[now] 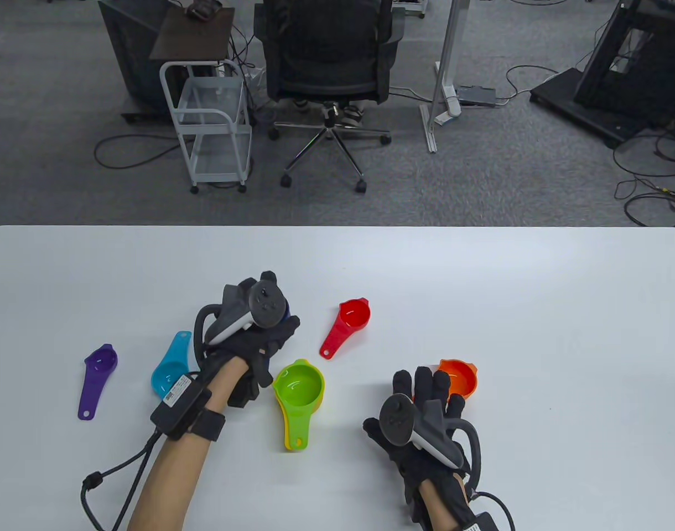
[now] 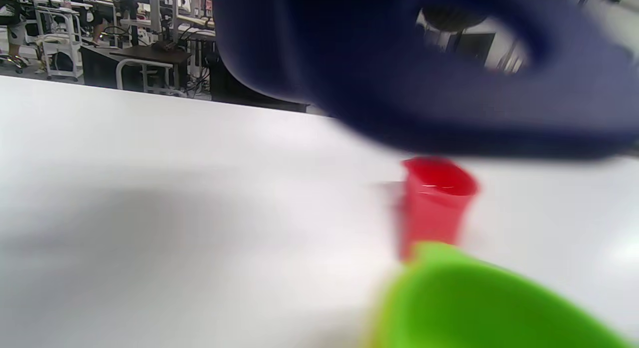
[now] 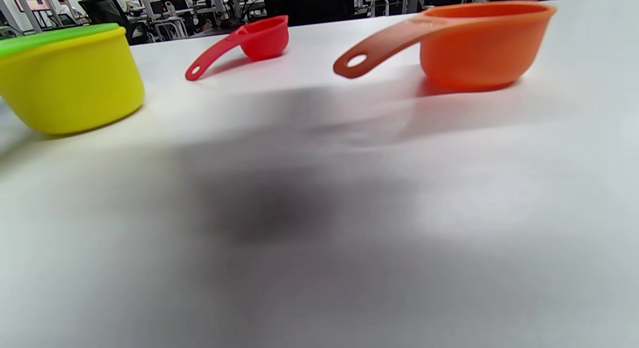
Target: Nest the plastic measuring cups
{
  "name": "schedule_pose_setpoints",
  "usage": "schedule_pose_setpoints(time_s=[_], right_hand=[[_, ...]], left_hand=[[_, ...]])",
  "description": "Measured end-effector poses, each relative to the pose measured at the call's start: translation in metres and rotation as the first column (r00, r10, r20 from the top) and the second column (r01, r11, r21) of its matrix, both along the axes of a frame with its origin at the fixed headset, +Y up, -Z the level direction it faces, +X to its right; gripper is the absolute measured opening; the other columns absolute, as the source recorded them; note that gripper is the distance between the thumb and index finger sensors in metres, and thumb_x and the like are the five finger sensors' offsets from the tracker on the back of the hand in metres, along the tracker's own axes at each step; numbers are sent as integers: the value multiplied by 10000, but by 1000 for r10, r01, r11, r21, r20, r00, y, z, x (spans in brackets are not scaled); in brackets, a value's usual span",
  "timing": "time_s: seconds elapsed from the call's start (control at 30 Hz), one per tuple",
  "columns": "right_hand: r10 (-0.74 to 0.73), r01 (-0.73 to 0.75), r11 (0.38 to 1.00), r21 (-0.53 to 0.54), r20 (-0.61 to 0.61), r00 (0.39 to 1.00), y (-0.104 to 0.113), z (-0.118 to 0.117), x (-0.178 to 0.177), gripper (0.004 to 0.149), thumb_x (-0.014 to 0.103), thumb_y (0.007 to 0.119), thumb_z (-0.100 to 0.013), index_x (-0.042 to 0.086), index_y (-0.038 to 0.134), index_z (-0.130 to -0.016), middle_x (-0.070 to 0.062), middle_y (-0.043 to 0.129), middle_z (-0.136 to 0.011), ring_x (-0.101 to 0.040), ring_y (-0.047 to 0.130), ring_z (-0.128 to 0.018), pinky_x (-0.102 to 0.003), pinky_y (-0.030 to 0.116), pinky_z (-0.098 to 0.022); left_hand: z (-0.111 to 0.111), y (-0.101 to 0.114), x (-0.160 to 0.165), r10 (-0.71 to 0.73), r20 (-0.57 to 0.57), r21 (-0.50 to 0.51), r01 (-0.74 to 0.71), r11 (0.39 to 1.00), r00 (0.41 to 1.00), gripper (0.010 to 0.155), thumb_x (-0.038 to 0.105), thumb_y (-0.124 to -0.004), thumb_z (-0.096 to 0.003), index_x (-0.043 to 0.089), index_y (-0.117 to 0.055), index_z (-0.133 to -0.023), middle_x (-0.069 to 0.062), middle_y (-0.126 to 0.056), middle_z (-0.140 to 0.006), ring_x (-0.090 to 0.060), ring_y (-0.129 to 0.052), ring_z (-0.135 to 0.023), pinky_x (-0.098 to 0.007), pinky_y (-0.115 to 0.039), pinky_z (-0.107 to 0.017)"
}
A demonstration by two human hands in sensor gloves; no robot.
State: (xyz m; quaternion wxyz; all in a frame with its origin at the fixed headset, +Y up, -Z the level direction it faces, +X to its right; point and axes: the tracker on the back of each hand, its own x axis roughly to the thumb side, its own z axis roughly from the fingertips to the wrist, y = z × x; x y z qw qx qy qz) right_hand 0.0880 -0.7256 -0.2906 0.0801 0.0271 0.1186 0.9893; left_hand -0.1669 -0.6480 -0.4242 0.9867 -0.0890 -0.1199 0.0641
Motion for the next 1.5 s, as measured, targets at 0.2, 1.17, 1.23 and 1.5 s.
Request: schedule_pose_setpoints(time_s=[0.2, 1.17, 1.23, 1.5], right_hand=[[-8, 8, 1000, 25, -5, 1000, 5, 5, -2, 958, 645, 462, -527, 38, 58, -1148, -412, -33, -1130, -649, -20, -942, -805, 122, -638], [-38, 38, 999, -34, -10, 999, 6, 6, -3, 953, 636, 470, -539, 22, 70, -1148, -416, -21, -1131, -656, -10, -939, -806, 123, -634], [-39, 38, 999, -37, -11, 999, 6, 6, -3, 953, 636, 469, -539, 22, 70, -1148, -414, -22, -1131, -656, -10, -939, -805, 123, -635], [-39, 38, 998, -48, -12, 999, 6, 6, -3, 952, 635, 469, -540, 18, 71, -1148, -418, -20, -1130, -658, -7, -937, -806, 125, -634]], left_hand=[[55, -23, 28, -109, -37, -29, 108, 994, 993, 960, 625, -581, -585, 39, -78, -1155, -362, -148, -1074, -527, -362, -849, -722, -357, -625], [64, -73, 58, -229, -150, -149, 206, 967, 962, 982, 678, -574, -554, 65, -123, -1173, -368, -153, -1100, -522, -385, -867, -757, -320, -640], [63, -75, 57, -221, -151, -157, 198, 968, 963, 989, 689, -568, -546, 64, -126, -1173, -368, -157, -1104, -520, -390, -868, -756, -322, -643], [63, -77, 56, -236, -143, -162, 212, 964, 961, 983, 707, -529, -523, 82, -152, -1181, -352, -203, -1129, -521, -386, -882, -757, -319, -648]])
